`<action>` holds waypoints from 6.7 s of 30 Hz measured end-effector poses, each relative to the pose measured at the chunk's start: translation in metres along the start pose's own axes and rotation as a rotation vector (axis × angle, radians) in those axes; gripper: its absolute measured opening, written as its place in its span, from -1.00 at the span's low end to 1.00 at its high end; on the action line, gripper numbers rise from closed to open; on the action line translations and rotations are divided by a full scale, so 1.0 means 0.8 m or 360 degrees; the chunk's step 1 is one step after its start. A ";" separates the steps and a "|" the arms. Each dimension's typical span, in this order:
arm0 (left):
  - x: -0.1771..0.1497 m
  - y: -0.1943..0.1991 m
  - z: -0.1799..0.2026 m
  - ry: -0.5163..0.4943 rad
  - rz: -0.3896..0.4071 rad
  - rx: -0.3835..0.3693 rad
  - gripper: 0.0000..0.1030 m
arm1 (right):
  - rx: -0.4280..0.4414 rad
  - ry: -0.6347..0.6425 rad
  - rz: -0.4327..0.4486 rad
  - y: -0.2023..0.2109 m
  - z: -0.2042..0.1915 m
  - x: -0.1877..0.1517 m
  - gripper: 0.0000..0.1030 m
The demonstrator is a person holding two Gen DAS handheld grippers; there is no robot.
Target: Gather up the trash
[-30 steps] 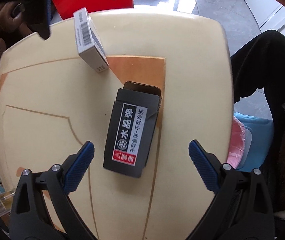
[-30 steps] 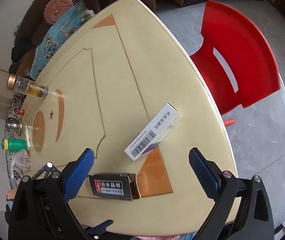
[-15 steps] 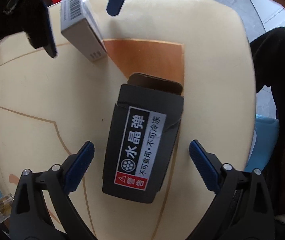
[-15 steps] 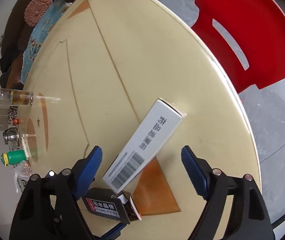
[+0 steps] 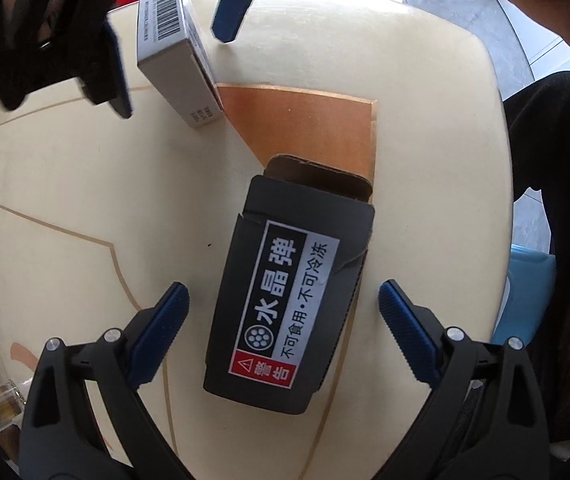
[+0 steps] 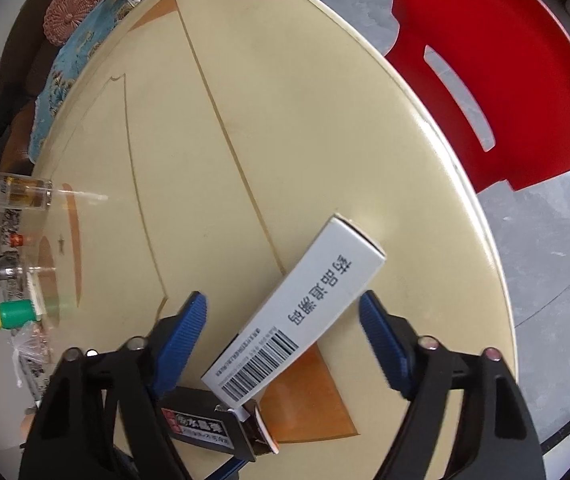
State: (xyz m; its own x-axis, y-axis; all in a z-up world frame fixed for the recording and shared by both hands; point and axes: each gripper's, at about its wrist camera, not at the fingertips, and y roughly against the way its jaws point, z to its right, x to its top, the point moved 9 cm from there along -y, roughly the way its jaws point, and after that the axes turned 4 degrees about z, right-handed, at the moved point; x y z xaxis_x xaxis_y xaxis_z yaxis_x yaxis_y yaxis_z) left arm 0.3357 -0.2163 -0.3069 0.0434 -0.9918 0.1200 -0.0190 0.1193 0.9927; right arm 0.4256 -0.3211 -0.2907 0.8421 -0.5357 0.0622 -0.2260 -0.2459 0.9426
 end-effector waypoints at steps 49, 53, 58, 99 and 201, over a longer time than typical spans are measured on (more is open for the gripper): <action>-0.148 0.154 0.052 0.0764 0.0542 0.0394 0.15 | -0.0141 0.0845 0.0318 0.095 -0.078 -0.154 -0.59; -0.146 0.181 0.084 0.0766 0.0587 0.0457 0.15 | -0.0147 0.0948 0.0393 0.126 -0.085 -0.193 -0.59; -0.150 0.207 0.119 0.0735 0.0617 0.0527 0.15 | -0.0140 0.1070 0.0502 0.172 -0.093 -0.251 -0.59; -0.196 0.038 0.307 0.1018 0.0589 0.0178 0.15 | -0.0076 0.1078 0.0461 0.065 0.013 -0.475 -0.59; -0.223 -0.053 0.259 0.1853 0.0328 0.0333 0.62 | -0.0455 0.0934 0.0307 -0.072 0.102 -0.460 0.51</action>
State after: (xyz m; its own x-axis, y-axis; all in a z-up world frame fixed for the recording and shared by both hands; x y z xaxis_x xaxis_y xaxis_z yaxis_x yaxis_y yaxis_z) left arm 0.1219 -0.0535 -0.3733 0.8953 -0.3060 0.3237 -0.2889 0.1545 0.9448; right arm 0.0888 -0.1753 -0.3949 0.9441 -0.0016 0.3296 -0.3285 0.0764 0.9414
